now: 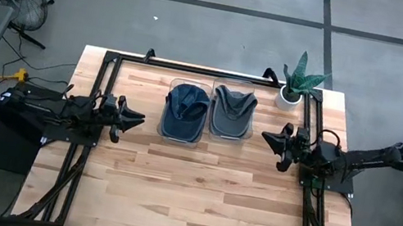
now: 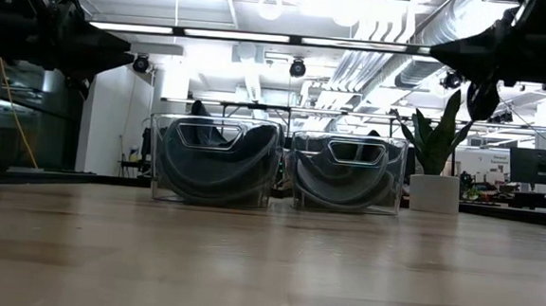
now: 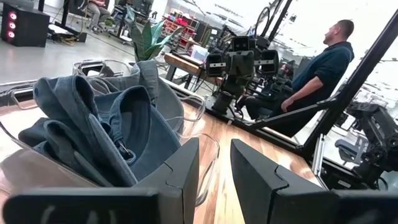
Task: Pick & Place hat
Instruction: Return to Home Position
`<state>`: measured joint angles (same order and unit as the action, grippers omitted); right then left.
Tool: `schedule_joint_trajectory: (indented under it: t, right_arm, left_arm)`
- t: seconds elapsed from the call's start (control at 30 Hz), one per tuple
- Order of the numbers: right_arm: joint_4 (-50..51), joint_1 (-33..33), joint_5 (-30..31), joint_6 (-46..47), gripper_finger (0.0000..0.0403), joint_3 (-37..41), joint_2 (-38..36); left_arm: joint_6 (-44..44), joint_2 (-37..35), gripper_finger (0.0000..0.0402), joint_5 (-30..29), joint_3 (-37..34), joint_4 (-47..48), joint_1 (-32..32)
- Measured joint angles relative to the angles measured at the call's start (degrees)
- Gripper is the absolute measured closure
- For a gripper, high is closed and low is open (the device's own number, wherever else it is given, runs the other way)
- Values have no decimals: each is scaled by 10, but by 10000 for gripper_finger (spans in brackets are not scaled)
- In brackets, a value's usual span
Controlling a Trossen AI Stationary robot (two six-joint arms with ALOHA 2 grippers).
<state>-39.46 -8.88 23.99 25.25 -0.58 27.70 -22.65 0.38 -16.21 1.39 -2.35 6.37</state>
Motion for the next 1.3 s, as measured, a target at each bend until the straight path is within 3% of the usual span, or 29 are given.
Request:
schedule_joint_trajectory:
  t: [0.37,0.7,0.97,1.13,1.3]
  right_arm:
    - [313,0,-33,-18,403,0,-275]
    - [544,24,-115,-59,403,-65,-272]
    - [535,59,-183,-88,403,-62,-272]
    - [435,66,-185,-90,403,-23,-268]
    - [435,71,-176,-88,403,-23,-265]
  left_arm:
    - [0,0,312,2,1,7,0]
    - [-1,3,312,6,1,8,0]
    - [-1,3,312,6,1,8,0]
    - [-1,3,312,6,1,8,0]
    - [-1,3,312,6,1,8,0]
